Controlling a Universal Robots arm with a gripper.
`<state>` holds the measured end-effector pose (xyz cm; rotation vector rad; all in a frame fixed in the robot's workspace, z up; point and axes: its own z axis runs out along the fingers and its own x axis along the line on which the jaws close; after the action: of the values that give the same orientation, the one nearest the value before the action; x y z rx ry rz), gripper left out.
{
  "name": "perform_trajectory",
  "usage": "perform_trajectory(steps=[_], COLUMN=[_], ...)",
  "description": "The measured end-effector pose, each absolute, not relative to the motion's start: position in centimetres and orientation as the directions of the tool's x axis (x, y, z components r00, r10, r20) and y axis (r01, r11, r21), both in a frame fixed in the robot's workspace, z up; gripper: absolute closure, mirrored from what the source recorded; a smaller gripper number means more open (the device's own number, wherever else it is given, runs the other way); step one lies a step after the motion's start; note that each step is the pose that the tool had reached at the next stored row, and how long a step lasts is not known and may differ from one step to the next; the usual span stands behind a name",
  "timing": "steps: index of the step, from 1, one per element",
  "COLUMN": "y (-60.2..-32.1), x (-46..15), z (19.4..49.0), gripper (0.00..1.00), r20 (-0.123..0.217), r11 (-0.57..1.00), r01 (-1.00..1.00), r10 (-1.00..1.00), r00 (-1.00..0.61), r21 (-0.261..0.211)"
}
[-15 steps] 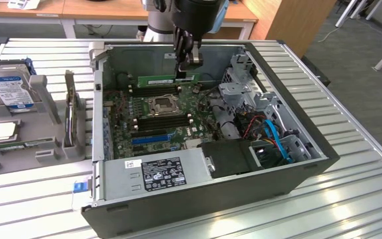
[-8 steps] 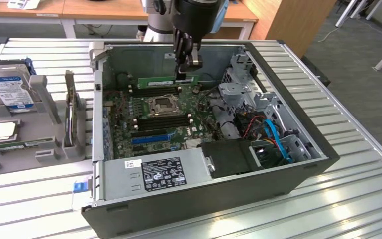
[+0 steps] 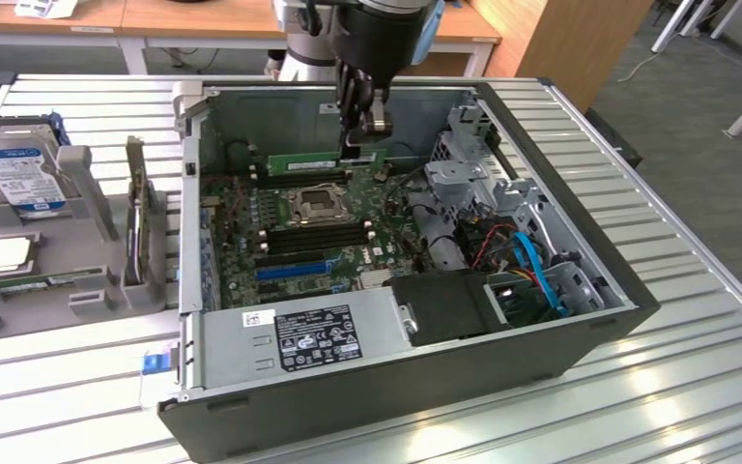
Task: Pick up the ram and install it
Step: 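Insert the ram into the slot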
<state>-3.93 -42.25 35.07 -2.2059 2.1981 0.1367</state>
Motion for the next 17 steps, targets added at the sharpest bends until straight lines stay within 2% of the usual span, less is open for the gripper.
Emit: perform_trajectory(steps=[17], y=[-42.3], x=[-3.9], z=[33.9], gripper=[0.89], r20=[-0.079], r11=[-0.005], r01=[-0.999], r10=[-0.997], r00=[0.002], r21=[0.044])
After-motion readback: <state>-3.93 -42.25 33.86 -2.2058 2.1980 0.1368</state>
